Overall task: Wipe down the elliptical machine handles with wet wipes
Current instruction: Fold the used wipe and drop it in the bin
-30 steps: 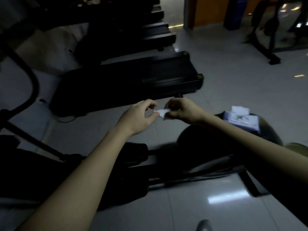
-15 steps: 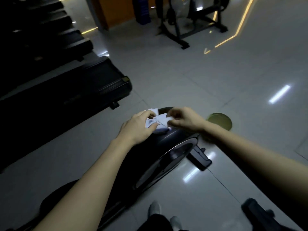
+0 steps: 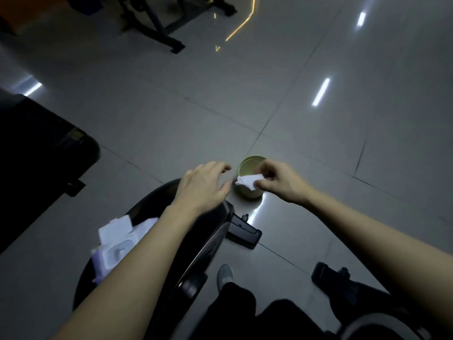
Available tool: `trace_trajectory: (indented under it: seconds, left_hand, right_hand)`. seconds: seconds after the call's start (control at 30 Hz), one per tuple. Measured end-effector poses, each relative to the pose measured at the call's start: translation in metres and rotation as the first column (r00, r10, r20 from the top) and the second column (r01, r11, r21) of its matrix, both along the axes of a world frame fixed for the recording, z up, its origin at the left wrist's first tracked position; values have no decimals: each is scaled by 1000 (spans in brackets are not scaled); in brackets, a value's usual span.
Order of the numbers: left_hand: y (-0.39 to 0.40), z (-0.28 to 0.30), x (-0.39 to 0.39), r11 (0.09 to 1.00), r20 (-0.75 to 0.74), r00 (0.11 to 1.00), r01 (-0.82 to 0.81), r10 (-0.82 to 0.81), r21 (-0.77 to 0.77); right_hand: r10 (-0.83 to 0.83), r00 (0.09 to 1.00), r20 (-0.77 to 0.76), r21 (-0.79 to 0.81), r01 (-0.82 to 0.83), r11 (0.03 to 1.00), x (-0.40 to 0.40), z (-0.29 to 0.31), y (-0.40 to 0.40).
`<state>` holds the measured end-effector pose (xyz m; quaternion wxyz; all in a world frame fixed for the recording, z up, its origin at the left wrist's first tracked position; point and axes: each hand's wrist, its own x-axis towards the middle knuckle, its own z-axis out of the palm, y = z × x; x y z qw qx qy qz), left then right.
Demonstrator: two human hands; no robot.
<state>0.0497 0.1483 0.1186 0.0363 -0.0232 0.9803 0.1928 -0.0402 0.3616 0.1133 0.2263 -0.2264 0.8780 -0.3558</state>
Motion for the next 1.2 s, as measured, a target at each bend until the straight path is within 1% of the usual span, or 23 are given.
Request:
trace_trajectory:
  seconds: [0.07, 0.17, 0.27, 0.4, 0.47, 0.63, 0.73, 0.9, 1.03, 1.1, 1.2]
  left_hand:
    - [9, -12, -31, 1000, 18, 1000, 24, -24, -1]
    - [25, -30, -74, 1000, 48, 999, 14, -14, -1]
    - [37, -51, -108, 1000, 98, 995, -11, 12, -4]
    - [57, -90, -160, 998, 113, 992, -64, 64, -3]
    - [65, -118, -184, 992, 121, 984, -127, 128, -9]
    - [75, -210, -235, 973, 135, 966, -229, 222, 38]
    - [75, -264, -256, 962, 157, 954, -267, 257, 48]
    - [71, -354, -278, 959, 185, 950, -271, 252, 84]
    - [64, -399, -290, 957, 185, 946, -282, 265, 73]
    - [61, -419, -295, 960, 204, 946, -271, 251, 75]
    - [59, -437, -302, 960, 218, 947, -263, 238, 94]
  right_hand:
    - [-65, 998, 27, 7, 65, 998, -28, -16, 14]
    - [-124, 989, 75, 17, 123, 992, -70, -39, 34]
    - [-143, 984, 108, 38, 139, 990, -109, -64, 46]
    - [-157, 976, 152, 72, 148, 986, -169, -116, 56]
    - [-142, 973, 181, 91, 127, 988, -201, -146, 58]
    - [-156, 977, 143, 136, 136, 981, -262, -225, 58]
    - [-176, 971, 163, 164, 149, 975, -286, -280, 56]
    - [-175, 967, 184, 235, 130, 963, -302, -376, 54]
    - [-164, 971, 172, 263, 115, 958, -310, -429, 49]
    - [-127, 978, 167, 270, 79, 960, -315, -454, 45]
    - [-83, 983, 163, 285, 33, 958, -319, -476, 42]
